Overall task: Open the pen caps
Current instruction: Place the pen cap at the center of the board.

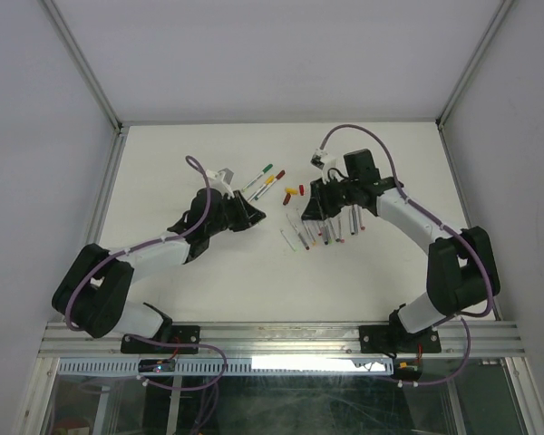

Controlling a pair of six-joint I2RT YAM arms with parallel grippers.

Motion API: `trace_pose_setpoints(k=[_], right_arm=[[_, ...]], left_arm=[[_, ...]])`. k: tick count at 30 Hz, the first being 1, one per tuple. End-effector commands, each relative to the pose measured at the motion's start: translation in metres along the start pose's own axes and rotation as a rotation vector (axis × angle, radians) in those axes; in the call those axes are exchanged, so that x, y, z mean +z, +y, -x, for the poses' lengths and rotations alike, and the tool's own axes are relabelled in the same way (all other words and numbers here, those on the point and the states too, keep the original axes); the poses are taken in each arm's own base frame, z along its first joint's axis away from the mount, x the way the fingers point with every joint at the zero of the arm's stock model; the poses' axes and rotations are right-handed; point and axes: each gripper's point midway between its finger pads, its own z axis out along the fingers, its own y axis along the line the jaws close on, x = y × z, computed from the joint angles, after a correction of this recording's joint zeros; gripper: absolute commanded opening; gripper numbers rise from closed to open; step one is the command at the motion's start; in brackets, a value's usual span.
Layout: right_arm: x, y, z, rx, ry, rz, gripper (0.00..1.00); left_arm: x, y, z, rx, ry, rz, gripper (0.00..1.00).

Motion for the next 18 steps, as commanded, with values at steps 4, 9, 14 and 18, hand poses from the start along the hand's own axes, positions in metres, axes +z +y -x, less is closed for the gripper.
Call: trace_pose_setpoints(k=[4,9,14,18], right_arm=[[-0.033,0.028,0.021,-0.139,-0.049,0.222,0.35],[-0.038,0.025,0.021,-0.133,-0.054,0.239,0.35],[-0.040,0.023,0.022,-0.133,-0.058,0.242,0.35],[-0.042,0.021,0.021,-0.126,-0.059,0.247,0.35]], left_arm=[[0.031,-0.005,0.016,0.139,0.014,0.049,0.02],[0.054,-0.006,0.020,0.195,0.061,0.083,0.03],[0.072,-0.007,0.026,0.249,0.098,0.111,0.03],[0.084,-0.009,0.028,0.277,0.125,0.127,0.03]])
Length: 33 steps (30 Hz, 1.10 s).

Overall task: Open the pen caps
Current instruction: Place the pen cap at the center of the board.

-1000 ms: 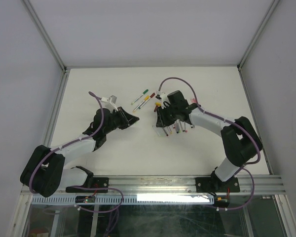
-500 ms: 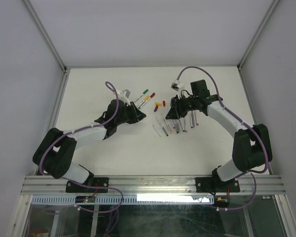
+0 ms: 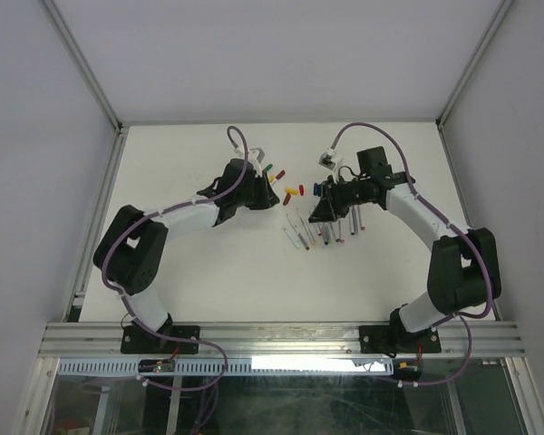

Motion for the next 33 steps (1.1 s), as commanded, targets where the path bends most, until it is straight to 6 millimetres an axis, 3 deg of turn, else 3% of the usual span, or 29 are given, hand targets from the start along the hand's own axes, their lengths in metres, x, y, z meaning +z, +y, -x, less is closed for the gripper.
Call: trace_pose_setpoints(k=[1,11,18,33], right_arm=[[-0.010,0.008,0.024,-0.075,-0.053,0.030,0.35],[-0.014,0.006,0.024,-0.066,-0.058,0.036,0.35],[-0.016,0.005,0.025,-0.062,-0.063,0.036,0.35],[-0.018,0.004,0.025,-0.051,-0.070,0.042,0.35]], left_arm=[[0.009,-0.009,0.018,0.081,-0.007,0.010,0.03],[0.037,-0.003,0.024,0.143,0.048,0.081,0.04],[0.054,0.014,0.014,0.148,0.111,0.159,0.06],[0.074,0.029,0.005,0.165,0.163,0.245,0.25]])
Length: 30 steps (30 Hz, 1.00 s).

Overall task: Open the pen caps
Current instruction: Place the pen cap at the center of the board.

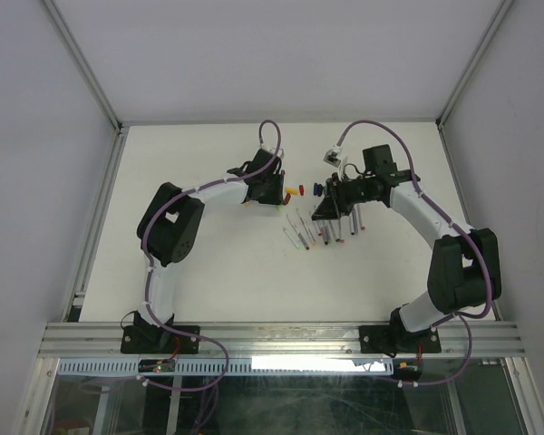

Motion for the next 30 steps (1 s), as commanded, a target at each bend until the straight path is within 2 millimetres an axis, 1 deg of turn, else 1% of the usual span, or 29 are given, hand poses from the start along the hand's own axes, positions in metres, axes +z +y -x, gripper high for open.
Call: trace_pose_setpoints(k=[1,5,8,11,14,16,19,21,25,30], right_arm=[[-0.007,0.005,0.021,-0.061,-0.048,0.021,0.35],[-0.009,0.005,0.022,-0.060,-0.052,0.022,0.35],[-0.009,0.006,0.022,-0.059,-0.053,0.024,0.35],[-0.010,0.006,0.022,-0.058,-0.055,0.025,0.35],[-0.010,0.006,0.022,-0.058,-0.057,0.026,0.35],[-0.010,0.006,0.022,-0.059,-0.057,0.027,0.35],[-0.011,0.006,0.023,-0.058,-0.058,0.028,0.35],[-0.011,0.007,0.023,-0.060,-0.059,0.030,0.35],[-0.012,0.008,0.023,-0.062,-0.063,0.029,0.35],[-0.012,0.007,0.022,-0.059,-0.062,0.030,0.35]], left_arm=[[-0.002,-0.003,0.022,0.032,-0.050,0.028,0.26],[-0.002,0.001,0.024,0.036,-0.051,0.050,0.28],[-0.006,-0.002,0.029,0.042,-0.060,0.047,0.29],[-0.021,-0.012,0.043,0.058,-0.098,0.025,0.29],[-0.044,-0.023,0.060,0.073,-0.151,-0.010,0.30],[-0.057,-0.024,0.071,0.087,-0.194,-0.005,0.30],[-0.071,-0.014,0.081,0.118,-0.255,0.045,0.33],[-0.074,-0.004,0.083,0.151,-0.265,0.081,0.36],[-0.071,0.019,0.083,0.197,-0.239,0.145,0.37],[-0.062,0.052,0.090,0.252,-0.183,0.202,0.35]])
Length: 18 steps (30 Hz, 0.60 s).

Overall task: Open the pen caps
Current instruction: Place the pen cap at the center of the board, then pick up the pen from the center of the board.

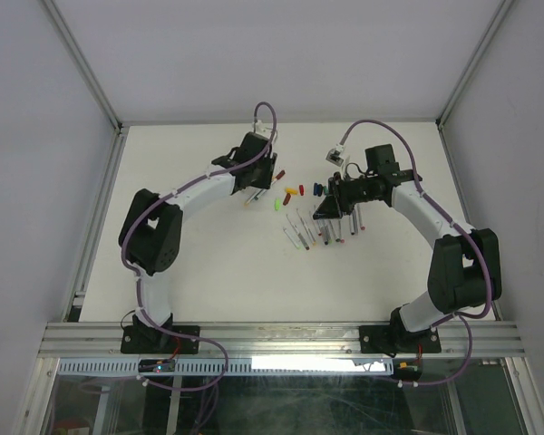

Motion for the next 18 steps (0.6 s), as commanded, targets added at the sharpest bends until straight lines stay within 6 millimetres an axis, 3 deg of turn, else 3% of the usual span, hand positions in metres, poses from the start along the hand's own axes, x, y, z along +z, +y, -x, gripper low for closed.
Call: trace_pose_setpoints(k=[1,10,14,18], right_arm=[[-0.007,0.007,0.021,-0.068,-0.046,0.016,0.35],[-0.006,0.005,0.020,-0.063,-0.043,0.014,0.35],[-0.006,0.004,0.019,-0.059,-0.041,0.015,0.35],[-0.005,0.003,0.018,-0.054,-0.038,0.015,0.35]], left_arm=[[0.006,0.041,0.020,0.092,-0.002,0.073,0.35],[0.041,0.074,0.020,0.187,0.095,-0.004,0.34],[0.055,0.073,0.019,0.233,0.123,-0.029,0.42],[0.067,0.069,0.013,0.249,0.147,-0.062,0.43]])
